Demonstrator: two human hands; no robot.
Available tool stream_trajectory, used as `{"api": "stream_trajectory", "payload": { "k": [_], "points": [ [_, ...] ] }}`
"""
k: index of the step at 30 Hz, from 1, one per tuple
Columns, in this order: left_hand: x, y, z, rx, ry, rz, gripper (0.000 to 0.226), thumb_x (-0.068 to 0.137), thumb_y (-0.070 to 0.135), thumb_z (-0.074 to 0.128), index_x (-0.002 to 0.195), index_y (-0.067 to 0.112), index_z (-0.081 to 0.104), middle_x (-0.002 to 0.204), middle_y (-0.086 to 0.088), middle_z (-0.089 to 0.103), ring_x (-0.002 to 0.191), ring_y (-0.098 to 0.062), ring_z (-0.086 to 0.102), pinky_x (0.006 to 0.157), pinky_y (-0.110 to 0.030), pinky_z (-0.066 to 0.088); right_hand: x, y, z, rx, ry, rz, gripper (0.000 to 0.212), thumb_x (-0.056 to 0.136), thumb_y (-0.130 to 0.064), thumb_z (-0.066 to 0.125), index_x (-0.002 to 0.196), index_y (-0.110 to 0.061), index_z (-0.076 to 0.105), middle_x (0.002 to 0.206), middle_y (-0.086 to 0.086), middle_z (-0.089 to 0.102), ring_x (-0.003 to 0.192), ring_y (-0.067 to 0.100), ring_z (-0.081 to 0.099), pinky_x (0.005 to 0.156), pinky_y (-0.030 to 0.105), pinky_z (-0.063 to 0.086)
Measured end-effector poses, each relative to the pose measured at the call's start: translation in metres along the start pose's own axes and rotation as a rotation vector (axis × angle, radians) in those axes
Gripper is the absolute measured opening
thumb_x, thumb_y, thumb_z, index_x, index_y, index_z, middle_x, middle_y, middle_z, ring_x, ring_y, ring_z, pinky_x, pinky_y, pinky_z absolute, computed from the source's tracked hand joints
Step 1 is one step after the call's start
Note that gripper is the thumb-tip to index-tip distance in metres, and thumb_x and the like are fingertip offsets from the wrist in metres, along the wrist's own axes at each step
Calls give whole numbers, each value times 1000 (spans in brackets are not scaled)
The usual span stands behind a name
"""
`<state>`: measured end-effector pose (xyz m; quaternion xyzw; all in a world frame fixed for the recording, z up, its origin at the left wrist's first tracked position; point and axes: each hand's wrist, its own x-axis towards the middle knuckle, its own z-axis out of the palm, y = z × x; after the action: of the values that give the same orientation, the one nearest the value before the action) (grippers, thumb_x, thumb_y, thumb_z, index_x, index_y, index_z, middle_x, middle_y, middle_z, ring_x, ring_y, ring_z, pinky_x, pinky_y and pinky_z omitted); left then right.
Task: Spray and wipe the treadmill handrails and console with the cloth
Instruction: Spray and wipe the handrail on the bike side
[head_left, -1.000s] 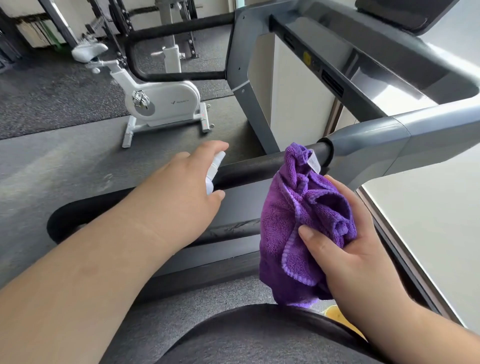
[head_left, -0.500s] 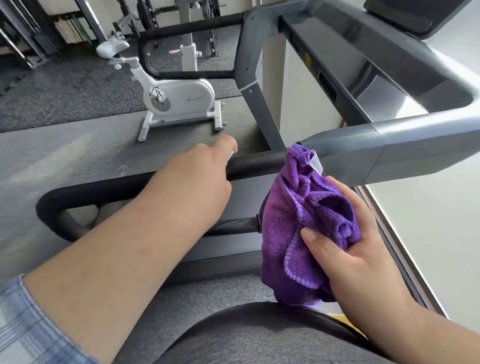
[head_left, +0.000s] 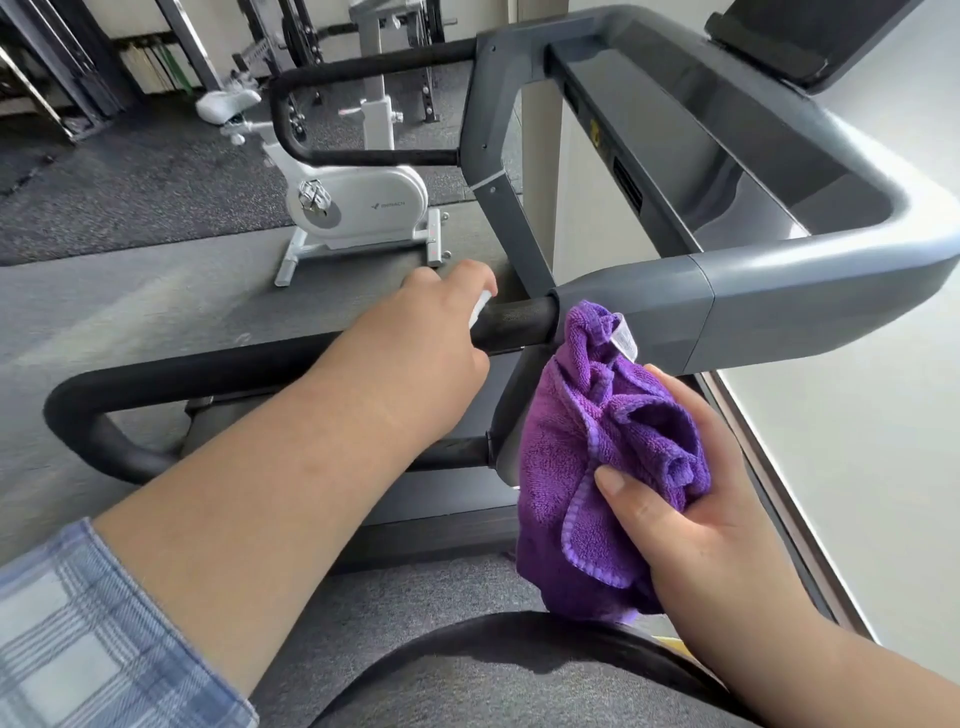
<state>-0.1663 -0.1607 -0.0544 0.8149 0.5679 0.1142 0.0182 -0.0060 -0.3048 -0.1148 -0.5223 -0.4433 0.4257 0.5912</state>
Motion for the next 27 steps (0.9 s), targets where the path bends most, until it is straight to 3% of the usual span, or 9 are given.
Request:
{"api": "stream_trajectory", "payload": {
  "k": [4, 7, 9, 13, 16, 20, 25, 27],
  "points": [
    [-17, -21, -12, -10, 23, -18, 49, 86, 24, 54, 127, 43, 34, 108, -1, 46, 84, -28, 56, 72, -37, 46, 0, -1, 8, -24, 25, 32, 59, 79, -26, 82, 122, -57, 56, 119, -16, 69, 112, 6, 66, 103, 42, 48],
    [-40, -56, -32, 10, 92, -84, 52, 87, 28, 54, 129, 47, 31, 111, 2, 47, 84, -24, 51, 71, -36, 42, 1, -2, 23, -50, 19, 64, 61, 78, -28, 79, 124, -58, 54, 121, -16, 69, 113, 7, 65, 105, 47, 46],
    [-55, -86, -44, 28, 129, -155, 54, 87, 28, 55, 132, 47, 30, 113, 1, 47, 83, -20, 44, 71, -36, 39, 3, -2, 37, -45, 1, 78, 60, 79, -30, 82, 125, -57, 54, 120, -15, 69, 112, 8, 66, 107, 47, 45],
    [-77, -151, -62, 61, 138, -293, 54, 87, 27, 54, 133, 45, 33, 118, -4, 49, 83, -22, 42, 70, -36, 38, 1, -4, 80, -55, -9, 56, 60, 84, -10, 70, 118, -57, 58, 113, -18, 72, 106, 3, 68, 98, 36, 51],
    [-88, -194, -68, 94, 82, -335, 50, 86, 25, 54, 130, 41, 35, 112, -3, 48, 80, -24, 46, 66, -34, 36, -3, -6, 117, -85, -25, 37, 59, 82, -14, 71, 127, -50, 56, 115, -16, 72, 108, 5, 67, 101, 42, 51],
    [-93, -236, -69, 98, -22, -340, 42, 82, 23, 55, 118, 40, 40, 102, -2, 46, 76, -25, 51, 62, -34, 38, -13, -11, 160, -110, -17, 9, 68, 66, -39, 70, 130, -50, 53, 119, -17, 70, 111, 4, 66, 101, 41, 50],
    [-89, -263, -74, 105, -65, -211, 53, 82, 17, 54, 126, 40, 38, 108, -3, 48, 79, -25, 54, 66, -35, 46, -27, -9, 202, -99, 60, 10, 63, 65, -40, 70, 124, -58, 54, 121, -17, 69, 113, 7, 65, 109, 47, 43],
    [-87, -270, -76, 117, -70, -163, 56, 82, 15, 52, 130, 41, 36, 109, -3, 49, 81, -25, 54, 65, -35, 45, -33, -7, 216, -118, 104, 5, 65, 67, -38, 79, 124, -56, 54, 121, -16, 69, 113, 7, 65, 108, 49, 43]
  ]
}}
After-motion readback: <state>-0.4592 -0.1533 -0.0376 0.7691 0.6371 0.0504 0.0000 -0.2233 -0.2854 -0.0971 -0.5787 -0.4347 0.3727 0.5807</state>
